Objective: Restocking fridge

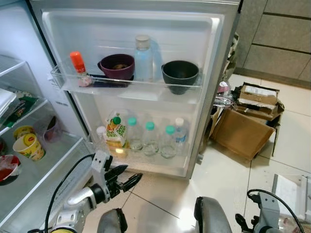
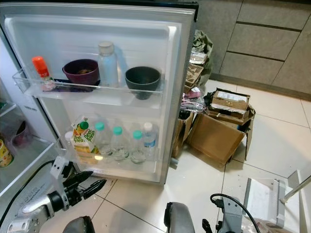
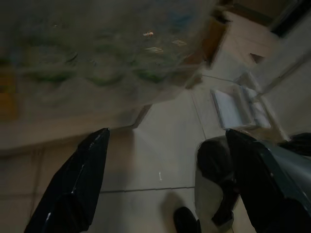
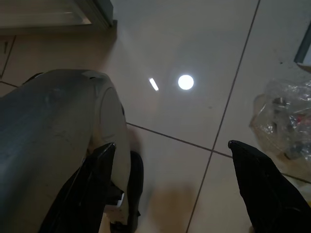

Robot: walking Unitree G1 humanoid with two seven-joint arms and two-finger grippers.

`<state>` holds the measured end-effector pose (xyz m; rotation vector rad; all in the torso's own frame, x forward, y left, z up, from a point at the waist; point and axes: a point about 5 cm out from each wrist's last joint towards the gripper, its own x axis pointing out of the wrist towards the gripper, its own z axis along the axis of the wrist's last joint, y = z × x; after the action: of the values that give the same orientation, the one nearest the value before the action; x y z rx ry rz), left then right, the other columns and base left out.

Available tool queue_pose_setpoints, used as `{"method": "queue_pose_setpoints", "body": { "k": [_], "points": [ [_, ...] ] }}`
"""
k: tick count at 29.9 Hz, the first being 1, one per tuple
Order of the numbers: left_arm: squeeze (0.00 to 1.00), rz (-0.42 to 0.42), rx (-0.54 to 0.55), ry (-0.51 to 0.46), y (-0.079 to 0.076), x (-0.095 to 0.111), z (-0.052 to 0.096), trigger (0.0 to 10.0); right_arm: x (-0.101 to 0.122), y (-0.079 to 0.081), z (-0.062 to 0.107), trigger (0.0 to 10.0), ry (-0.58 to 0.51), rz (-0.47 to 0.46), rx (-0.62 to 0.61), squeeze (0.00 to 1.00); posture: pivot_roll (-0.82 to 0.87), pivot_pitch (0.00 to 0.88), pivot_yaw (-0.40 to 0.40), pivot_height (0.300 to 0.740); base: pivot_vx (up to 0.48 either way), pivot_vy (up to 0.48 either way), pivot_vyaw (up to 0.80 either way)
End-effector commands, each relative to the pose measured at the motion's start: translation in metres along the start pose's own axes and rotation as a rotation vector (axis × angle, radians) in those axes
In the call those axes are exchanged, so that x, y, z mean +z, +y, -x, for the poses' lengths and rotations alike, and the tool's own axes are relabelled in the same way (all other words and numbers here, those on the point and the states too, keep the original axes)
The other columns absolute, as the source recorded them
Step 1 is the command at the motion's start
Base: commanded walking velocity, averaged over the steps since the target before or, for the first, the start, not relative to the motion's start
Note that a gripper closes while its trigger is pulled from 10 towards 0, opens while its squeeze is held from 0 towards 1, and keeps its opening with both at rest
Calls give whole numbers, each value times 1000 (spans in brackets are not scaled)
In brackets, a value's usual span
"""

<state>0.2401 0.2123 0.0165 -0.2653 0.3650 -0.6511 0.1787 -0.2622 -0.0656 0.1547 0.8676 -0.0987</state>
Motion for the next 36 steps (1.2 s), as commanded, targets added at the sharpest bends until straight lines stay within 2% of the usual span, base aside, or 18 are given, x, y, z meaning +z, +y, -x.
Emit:
{"method": "queue_pose_setpoints", "body": {
  "k": [1,5,9,12,13,14,15,16,18,21,24,26,28,36],
  "points": [
    [0,89,80,-2,4,-19,10,10000,-5,1,0,10000,18,-19,0,0,24,0,-40,480,0,0,0],
    [0,141,126,4,8,-30,19,10000,-6,1,1,10000,21,-19,2,0,27,0,-43,490,0,0,0],
    [0,194,243,33,19,-46,36,10000,-7,1,1,10000,25,-18,4,0,29,0,-42,510,0,0,0],
    [0,209,283,42,22,-51,41,10000,-8,1,1,10000,26,-19,5,0,30,0,-41,520,0,0,0],
    [0,220,354,50,26,-56,46,10000,-8,1,1,10000,27,-18,2,0,32,0,-40,525,0,0,0],
    [0,220,354,50,26,-56,46,10000,-8,1,1,10000,27,-18,2,0,32,0,-40,525,0,0,0],
    [0,249,575,91,36,-68,61,10000,-10,0,1,10000,32,-21,-12,0,32,0,-38,535,0,0,0],
    [0,249,575,91,36,-68,61,10000,-10,0,1,10000,32,-21,-12,0,32,0,-38,535,0,0,0],
    [0,274,697,122,39,-77,70,10000,-11,0,2,10000,37,-22,-19,0,31,0,-33,545,0,0,0],
    [0,318,782,132,39,-85,78,10000,-13,0,2,10000,42,-29,-23,0,30,0,-31,560,0,0,0],
    [0,366,899,181,37,-100,91,10000,-20,2,3,10000,60,-25,-27,0,29,0,-23,575,0,0,0],
    [0,366,899,181,37,-100,91,10000,-20,2,3,10000,60,-25,-27,0,29,0,-23,575,0,0,0],
    [0,397,950,217,33,-110,99,10000,-27,4,4,10000,82,-20,-34,0,29,0,-21,585,0,0,0],
    [0,444,1013,288,22,-130,110,10000,-40,4,7,10000,123,-15,-36,0,28,0,-27,619,0,0,0]
  ]
}}
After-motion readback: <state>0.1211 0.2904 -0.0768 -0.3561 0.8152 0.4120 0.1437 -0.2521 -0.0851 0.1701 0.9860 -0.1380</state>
